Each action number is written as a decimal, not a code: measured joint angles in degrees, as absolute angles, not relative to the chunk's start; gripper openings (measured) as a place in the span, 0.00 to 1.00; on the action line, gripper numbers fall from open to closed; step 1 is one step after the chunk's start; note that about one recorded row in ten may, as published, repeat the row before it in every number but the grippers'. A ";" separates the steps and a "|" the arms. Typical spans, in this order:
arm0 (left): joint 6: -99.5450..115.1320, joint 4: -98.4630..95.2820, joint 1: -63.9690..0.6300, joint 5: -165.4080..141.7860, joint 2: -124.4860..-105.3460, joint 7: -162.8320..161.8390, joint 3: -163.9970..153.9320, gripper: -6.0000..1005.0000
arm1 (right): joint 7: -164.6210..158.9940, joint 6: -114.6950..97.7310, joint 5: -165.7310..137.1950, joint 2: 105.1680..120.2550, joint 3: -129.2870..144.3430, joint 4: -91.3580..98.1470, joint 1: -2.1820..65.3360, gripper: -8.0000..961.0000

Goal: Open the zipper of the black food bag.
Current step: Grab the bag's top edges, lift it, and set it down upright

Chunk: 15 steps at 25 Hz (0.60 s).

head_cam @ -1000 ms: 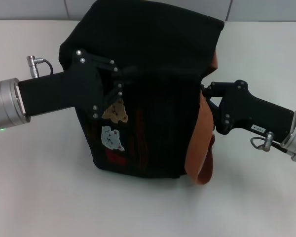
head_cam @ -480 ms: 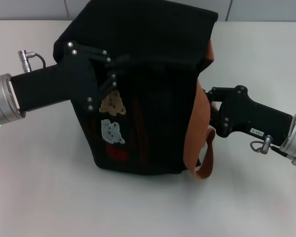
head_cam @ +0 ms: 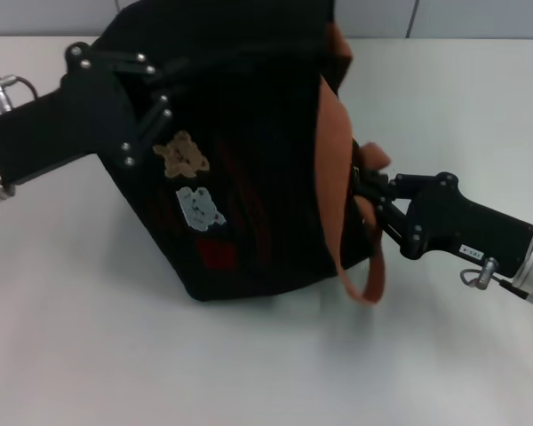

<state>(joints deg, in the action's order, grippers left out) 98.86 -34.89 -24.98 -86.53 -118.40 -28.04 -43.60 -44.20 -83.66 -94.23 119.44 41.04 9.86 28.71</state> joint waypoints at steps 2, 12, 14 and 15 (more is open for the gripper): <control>98.86 -34.89 -24.39 -86.50 -118.39 -28.04 -42.55 0.08 | -44.20 -83.08 -94.23 119.44 41.04 9.85 28.42 0.11; 98.69 -34.89 -21.25 -86.41 -118.16 -28.04 -38.97 0.08 | -45.34 -81.39 -93.71 119.29 40.20 9.87 27.14 0.11; 98.03 -34.42 -20.28 -86.39 -118.17 -28.01 -38.95 0.08 | -47.34 -81.72 -93.13 119.27 39.40 9.98 27.06 0.11; 98.03 -34.42 -20.28 -86.39 -118.17 -28.01 -38.95 0.08 | -48.53 -82.04 -92.88 119.28 38.78 10.07 27.04 0.12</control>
<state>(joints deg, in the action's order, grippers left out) 98.03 -34.42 -20.28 -86.39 -118.17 -28.01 -38.95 -48.53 -82.04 -92.88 119.28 38.79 10.07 27.04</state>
